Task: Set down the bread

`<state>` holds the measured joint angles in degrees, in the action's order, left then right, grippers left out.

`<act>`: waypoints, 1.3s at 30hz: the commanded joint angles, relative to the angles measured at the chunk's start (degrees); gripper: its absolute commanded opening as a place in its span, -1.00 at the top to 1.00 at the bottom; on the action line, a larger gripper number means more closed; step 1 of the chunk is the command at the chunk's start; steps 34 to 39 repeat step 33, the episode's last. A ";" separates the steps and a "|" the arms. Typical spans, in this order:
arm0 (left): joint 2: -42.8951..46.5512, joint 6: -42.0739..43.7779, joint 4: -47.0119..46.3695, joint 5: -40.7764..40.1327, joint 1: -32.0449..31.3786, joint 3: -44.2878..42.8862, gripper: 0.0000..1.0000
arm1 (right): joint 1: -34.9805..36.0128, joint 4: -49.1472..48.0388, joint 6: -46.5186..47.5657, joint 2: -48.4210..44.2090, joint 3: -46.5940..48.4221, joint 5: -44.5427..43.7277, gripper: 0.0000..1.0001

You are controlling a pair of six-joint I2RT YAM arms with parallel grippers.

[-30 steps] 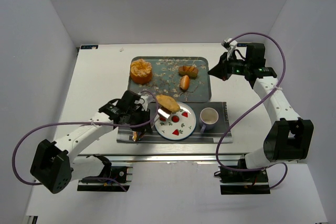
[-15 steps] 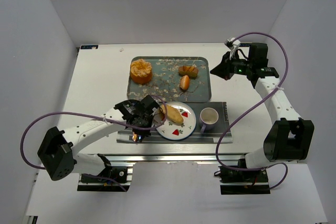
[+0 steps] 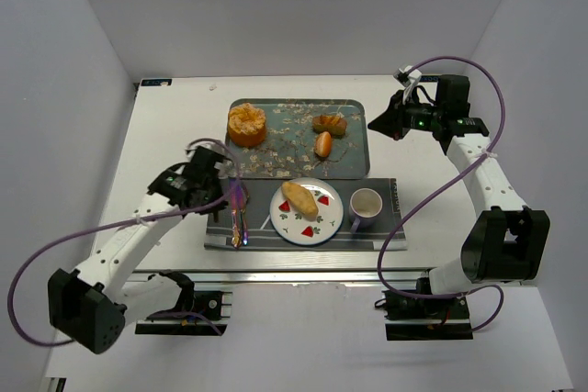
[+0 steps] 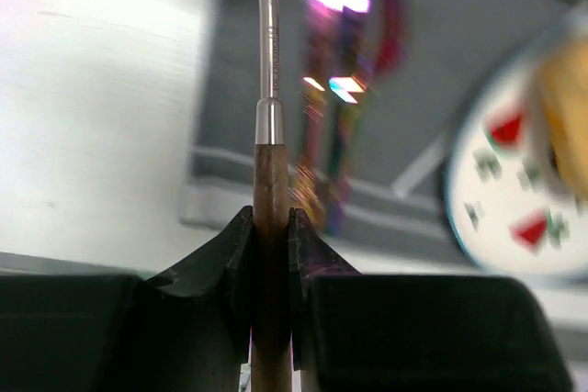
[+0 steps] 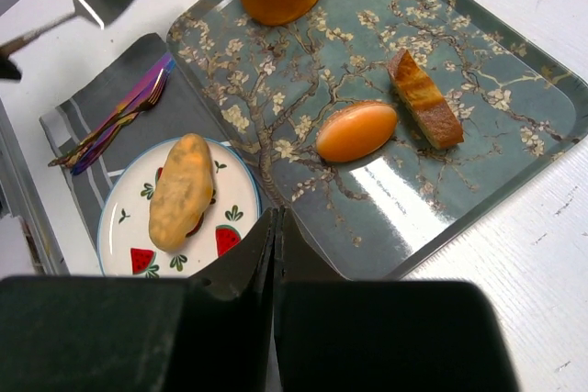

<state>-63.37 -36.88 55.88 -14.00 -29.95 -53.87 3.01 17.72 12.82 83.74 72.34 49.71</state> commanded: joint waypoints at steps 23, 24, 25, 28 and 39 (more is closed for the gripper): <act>-16.62 18.43 -29.69 17.70 37.78 6.67 -0.06 | -1.34 2.15 3.11 -3.32 -1.58 1.36 -0.79; -15.65 17.99 -29.34 17.34 37.78 6.84 -0.16 | -1.34 0.32 1.52 -3.41 -2.02 -1.43 -0.79; -14.60 17.55 -29.07 17.25 37.86 6.84 -0.20 | -1.25 -0.05 0.81 -3.41 -2.46 -2.16 -0.79; -9.85 14.92 -27.49 16.11 37.87 6.58 -0.37 | -1.25 -0.22 -2.79 -2.89 -1.77 -9.00 -0.79; 0.77 8.85 -27.83 16.54 37.87 7.55 -0.60 | -1.34 -1.98 -2.89 -3.23 -1.76 -12.72 -0.79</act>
